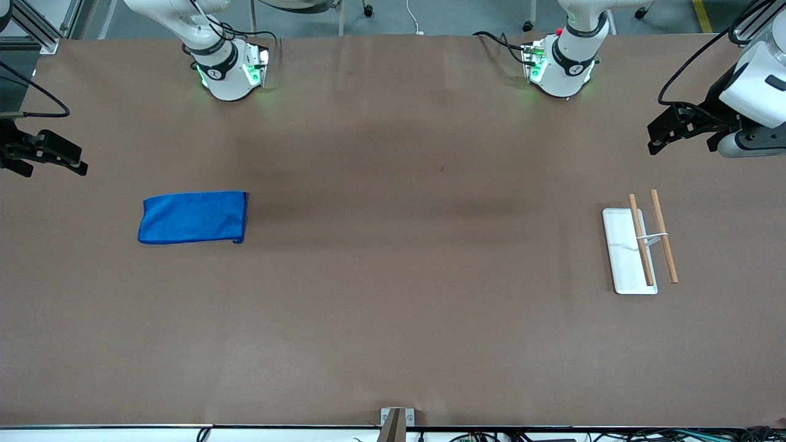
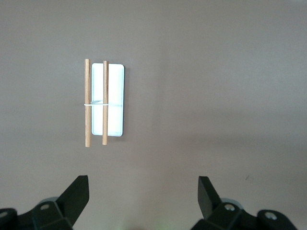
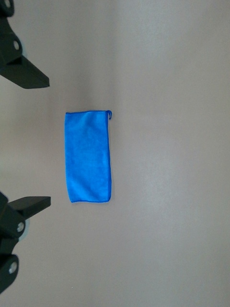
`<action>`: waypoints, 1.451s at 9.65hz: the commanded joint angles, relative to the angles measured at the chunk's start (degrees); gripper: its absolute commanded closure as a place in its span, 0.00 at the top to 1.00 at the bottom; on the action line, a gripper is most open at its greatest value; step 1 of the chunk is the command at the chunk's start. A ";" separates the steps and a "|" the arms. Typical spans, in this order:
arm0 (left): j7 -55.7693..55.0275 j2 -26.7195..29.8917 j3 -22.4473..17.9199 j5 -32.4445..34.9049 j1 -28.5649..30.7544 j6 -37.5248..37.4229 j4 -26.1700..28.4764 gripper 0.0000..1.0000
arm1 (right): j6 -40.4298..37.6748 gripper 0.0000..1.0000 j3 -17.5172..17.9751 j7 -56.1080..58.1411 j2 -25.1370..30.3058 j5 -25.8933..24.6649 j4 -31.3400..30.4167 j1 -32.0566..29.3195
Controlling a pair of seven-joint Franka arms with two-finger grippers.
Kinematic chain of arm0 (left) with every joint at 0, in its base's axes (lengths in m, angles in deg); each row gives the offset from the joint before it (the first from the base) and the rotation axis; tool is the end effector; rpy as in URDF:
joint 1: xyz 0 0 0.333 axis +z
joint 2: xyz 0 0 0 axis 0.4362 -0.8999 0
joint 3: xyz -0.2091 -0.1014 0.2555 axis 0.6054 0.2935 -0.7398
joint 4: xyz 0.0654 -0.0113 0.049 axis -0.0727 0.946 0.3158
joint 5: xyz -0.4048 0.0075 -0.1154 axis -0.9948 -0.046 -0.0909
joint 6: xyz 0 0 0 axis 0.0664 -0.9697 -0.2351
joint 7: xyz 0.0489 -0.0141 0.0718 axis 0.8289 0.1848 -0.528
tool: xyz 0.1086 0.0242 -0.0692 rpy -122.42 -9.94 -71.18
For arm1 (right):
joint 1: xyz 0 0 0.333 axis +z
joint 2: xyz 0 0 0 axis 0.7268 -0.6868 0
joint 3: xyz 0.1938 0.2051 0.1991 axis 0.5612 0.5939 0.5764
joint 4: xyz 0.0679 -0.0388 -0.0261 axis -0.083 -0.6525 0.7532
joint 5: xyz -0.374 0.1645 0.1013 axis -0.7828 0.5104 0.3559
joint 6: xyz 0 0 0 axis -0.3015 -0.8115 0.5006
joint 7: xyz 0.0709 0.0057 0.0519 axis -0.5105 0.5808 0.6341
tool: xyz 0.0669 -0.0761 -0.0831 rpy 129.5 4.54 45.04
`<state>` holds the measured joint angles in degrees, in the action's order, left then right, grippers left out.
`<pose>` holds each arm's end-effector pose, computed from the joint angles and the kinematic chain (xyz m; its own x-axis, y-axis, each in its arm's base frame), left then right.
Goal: Right arm passes towel to left arm to hang
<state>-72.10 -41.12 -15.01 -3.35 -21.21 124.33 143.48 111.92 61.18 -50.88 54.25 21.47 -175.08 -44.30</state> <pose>0.5643 -0.0805 0.6634 0.9995 0.0291 0.0130 0.0294 -0.9992 -0.0285 0.5837 -0.0369 0.6313 0.9998 0.0169 -0.0083 0.0169 -0.9999 -0.0023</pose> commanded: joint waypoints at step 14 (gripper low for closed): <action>0.93 -2.31 0.20 0.10 0.35 -1.24 -0.96 1.00 | 10.01 0.98 0.02 0.80 -0.95 0.64 -12.18 -2.50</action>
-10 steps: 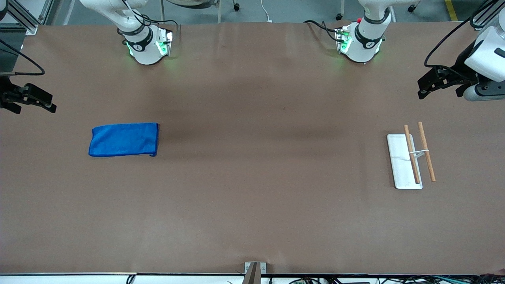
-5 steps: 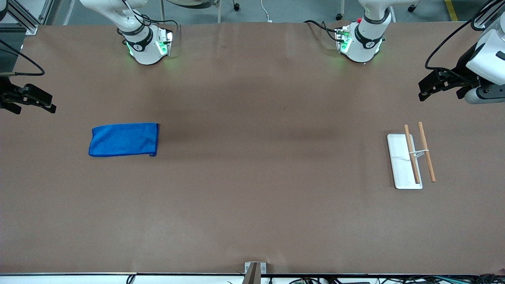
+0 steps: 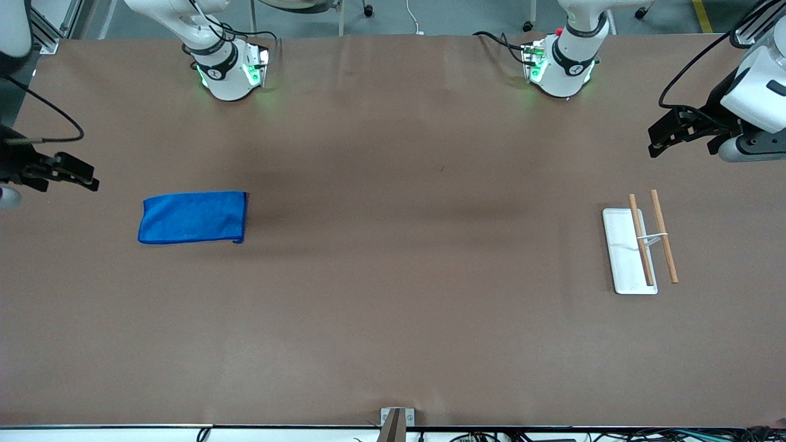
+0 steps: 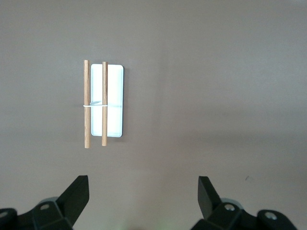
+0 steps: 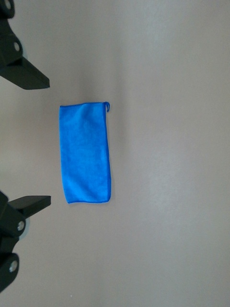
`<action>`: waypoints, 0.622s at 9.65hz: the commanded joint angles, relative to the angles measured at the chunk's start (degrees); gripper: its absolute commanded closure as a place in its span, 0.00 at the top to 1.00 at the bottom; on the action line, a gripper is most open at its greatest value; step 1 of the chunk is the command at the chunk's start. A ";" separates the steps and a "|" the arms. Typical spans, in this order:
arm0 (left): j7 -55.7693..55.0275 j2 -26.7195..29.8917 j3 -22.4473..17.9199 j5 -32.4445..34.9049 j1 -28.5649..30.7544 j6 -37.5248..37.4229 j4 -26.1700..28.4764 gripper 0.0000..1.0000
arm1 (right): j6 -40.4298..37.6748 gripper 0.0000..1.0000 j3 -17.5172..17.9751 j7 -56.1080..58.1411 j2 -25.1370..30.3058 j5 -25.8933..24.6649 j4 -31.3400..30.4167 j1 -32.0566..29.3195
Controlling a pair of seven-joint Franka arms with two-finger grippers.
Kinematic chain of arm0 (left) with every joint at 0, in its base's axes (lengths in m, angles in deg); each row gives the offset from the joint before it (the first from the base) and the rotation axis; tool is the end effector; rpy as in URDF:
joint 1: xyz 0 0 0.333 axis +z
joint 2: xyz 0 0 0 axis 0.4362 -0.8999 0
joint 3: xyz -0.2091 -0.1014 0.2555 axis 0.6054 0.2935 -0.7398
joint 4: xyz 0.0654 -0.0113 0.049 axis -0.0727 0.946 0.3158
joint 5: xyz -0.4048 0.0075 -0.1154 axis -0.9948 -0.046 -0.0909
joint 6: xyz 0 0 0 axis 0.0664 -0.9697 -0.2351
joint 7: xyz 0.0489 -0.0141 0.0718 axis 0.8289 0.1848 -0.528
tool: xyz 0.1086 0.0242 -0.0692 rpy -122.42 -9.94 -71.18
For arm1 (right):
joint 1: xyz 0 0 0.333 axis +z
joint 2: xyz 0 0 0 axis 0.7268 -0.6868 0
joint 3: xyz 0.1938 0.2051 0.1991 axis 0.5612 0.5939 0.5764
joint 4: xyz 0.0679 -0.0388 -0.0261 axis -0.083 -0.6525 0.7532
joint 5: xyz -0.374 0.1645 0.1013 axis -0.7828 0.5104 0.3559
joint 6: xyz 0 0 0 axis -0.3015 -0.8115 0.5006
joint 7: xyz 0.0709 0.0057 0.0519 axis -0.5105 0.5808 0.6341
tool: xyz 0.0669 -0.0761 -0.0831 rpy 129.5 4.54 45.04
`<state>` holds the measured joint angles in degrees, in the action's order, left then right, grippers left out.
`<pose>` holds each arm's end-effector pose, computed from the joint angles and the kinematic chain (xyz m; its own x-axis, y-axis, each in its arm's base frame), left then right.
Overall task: Right arm passes towel to left arm to hang
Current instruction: 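Reach the right gripper down to the blue towel's edge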
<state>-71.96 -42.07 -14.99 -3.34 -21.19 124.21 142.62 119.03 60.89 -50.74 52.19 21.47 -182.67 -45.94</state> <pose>0.5697 -0.0801 0.6614 0.9996 0.0267 0.0091 0.0269 -0.9993 -0.0256 0.5970 -0.0571 0.5541 0.9985 -0.0147 -0.0526 -0.0148 -0.9999 -0.0020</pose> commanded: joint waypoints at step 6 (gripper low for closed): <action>0.62 -1.88 0.18 -0.26 0.61 -1.13 -0.11 1.00 | 32.41 0.97 0.31 0.66 -1.94 0.64 -31.75 -1.92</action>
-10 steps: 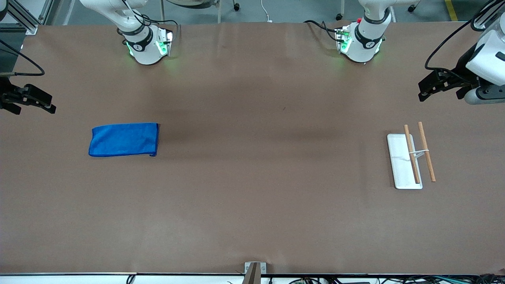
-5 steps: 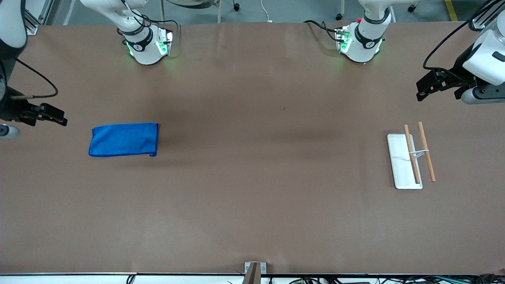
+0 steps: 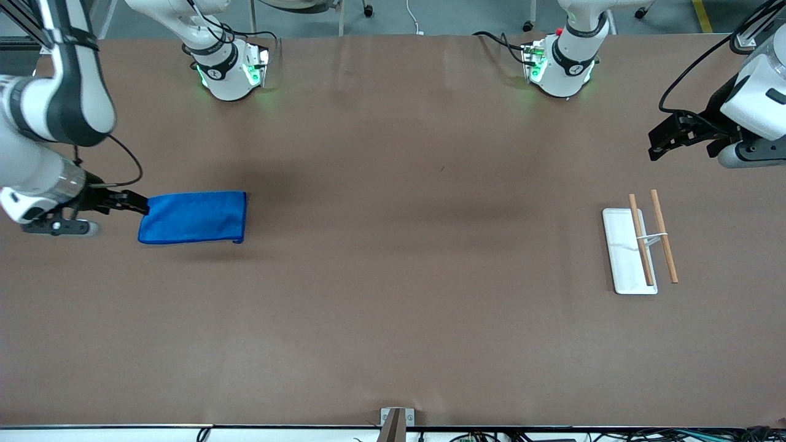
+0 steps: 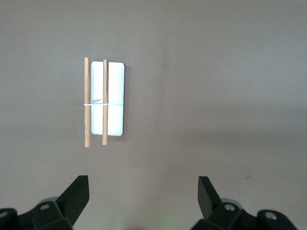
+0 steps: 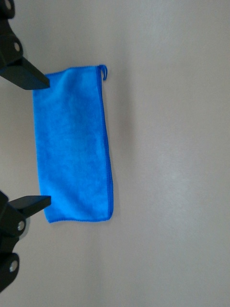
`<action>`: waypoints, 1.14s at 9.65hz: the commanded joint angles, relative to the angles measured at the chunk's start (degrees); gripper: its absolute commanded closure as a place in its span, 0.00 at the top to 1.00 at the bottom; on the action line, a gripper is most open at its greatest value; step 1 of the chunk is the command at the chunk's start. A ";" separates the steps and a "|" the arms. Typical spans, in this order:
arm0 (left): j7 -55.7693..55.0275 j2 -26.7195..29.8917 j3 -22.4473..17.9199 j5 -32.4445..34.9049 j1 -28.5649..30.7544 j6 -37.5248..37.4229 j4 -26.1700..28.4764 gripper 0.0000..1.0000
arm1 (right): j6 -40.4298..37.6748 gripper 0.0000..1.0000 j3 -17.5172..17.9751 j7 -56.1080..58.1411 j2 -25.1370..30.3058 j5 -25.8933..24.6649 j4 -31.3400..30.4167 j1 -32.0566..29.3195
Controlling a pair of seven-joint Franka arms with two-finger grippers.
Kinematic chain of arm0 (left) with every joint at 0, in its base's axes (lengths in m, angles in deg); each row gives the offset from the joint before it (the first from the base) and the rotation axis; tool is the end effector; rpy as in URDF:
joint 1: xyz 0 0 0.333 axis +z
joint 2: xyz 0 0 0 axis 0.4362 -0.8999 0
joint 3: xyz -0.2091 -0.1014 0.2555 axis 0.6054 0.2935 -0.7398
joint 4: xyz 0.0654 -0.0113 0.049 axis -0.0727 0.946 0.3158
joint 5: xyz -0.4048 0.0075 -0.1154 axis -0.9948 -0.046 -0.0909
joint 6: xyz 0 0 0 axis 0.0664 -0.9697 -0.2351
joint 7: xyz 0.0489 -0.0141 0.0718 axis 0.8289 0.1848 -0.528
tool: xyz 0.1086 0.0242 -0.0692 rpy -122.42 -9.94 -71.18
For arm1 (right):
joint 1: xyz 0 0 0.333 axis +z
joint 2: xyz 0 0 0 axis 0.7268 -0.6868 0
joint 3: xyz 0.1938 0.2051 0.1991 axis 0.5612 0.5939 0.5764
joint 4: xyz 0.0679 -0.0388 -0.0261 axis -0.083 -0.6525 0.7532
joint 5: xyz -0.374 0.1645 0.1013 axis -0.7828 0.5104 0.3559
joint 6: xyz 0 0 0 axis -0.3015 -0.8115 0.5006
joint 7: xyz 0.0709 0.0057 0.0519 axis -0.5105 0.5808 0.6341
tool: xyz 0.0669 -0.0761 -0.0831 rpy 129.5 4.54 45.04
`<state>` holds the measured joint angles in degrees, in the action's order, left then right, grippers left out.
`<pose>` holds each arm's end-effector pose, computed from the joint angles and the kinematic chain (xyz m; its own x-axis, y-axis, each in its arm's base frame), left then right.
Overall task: Right arm passes towel to left arm to hang
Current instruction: 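Reach the right gripper down to the blue towel's edge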
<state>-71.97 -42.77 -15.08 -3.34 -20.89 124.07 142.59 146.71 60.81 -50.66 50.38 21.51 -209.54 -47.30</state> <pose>0.5739 -0.0758 0.6546 0.9994 0.0337 -0.0050 0.0336 -0.9991 -0.0253 0.5596 -0.0687 0.3458 0.9967 -0.0399 -0.0700 -0.0400 -0.9992 0.0000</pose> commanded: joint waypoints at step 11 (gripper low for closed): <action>-0.42 -2.94 0.45 -0.26 -0.67 -0.81 -1.31 1.00 | 25.50 0.88 0.74 3.92 -14.65 0.60 -13.35 -1.34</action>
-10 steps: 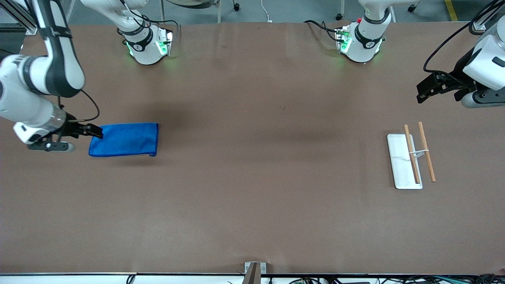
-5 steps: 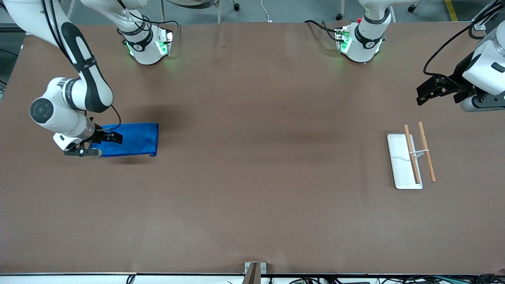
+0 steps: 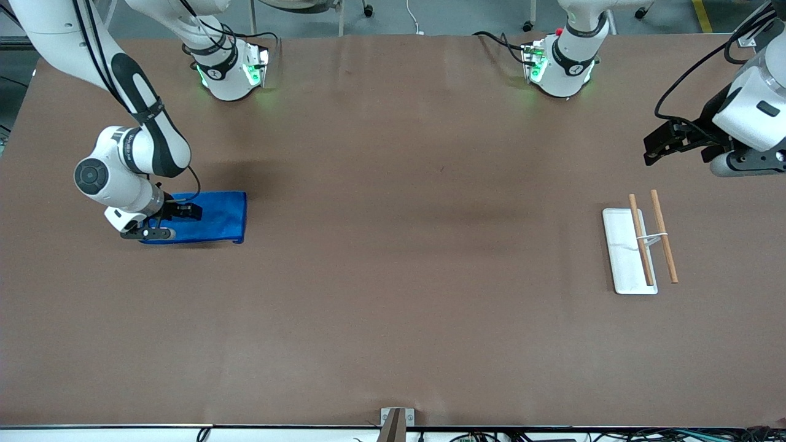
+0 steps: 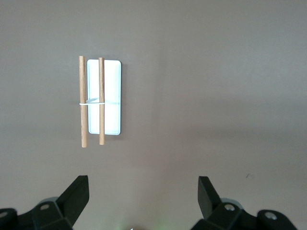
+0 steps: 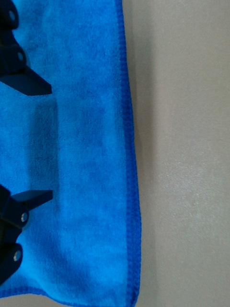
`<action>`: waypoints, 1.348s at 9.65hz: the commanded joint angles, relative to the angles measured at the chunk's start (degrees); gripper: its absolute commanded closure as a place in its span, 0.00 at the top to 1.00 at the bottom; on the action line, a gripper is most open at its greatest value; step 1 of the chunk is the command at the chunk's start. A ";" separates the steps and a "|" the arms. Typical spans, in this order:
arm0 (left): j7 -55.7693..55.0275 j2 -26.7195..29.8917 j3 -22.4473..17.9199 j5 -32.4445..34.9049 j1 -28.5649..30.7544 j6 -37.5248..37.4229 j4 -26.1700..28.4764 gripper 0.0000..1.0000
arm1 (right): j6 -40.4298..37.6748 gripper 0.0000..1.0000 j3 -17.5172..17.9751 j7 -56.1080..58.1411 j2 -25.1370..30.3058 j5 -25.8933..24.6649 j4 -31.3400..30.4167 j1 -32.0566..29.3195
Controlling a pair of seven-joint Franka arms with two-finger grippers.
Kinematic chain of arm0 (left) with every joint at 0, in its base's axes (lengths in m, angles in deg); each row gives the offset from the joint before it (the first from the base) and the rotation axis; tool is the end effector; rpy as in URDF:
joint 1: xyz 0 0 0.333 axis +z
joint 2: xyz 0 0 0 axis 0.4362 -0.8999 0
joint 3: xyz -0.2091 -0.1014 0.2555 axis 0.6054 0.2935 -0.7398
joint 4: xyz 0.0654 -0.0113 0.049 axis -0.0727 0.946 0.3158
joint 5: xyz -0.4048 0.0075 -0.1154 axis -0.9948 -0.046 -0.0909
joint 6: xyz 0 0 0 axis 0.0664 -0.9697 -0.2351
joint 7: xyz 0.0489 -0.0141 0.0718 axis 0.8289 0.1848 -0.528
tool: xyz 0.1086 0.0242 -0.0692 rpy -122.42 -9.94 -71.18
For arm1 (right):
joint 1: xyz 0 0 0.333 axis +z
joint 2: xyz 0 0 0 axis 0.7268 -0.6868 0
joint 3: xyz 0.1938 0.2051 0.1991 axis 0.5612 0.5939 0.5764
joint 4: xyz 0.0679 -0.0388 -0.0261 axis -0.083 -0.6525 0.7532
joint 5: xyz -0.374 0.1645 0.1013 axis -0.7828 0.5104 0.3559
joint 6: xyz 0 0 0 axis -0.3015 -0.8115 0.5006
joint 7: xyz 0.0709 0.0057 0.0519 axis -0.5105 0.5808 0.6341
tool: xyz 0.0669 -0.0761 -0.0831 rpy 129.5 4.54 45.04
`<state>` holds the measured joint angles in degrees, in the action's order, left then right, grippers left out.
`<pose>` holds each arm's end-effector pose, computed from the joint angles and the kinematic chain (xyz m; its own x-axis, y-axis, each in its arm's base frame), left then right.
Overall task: Right arm passes towel to left arm to hang
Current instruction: 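Close the right gripper on the towel edge and lift it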
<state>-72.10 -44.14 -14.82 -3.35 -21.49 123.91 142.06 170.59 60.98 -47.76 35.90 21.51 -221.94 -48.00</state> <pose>0.5801 -0.0838 0.6453 0.9995 0.0210 -0.0224 0.0205 -0.9995 -0.0227 0.5071 -0.0708 0.1549 0.9923 0.0029 -0.1238 0.0051 -0.9998 0.0170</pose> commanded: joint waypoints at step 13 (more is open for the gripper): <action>1.02 -2.89 0.10 -0.61 0.12 -0.38 -1.66 1.00 | 1.37 0.00 2.94 0.23 0.34 1.03 0.37 -0.47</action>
<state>-71.88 -45.72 -14.80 -3.35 -21.37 123.92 140.58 172.01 62.28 -47.67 34.77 21.54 -221.50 -48.00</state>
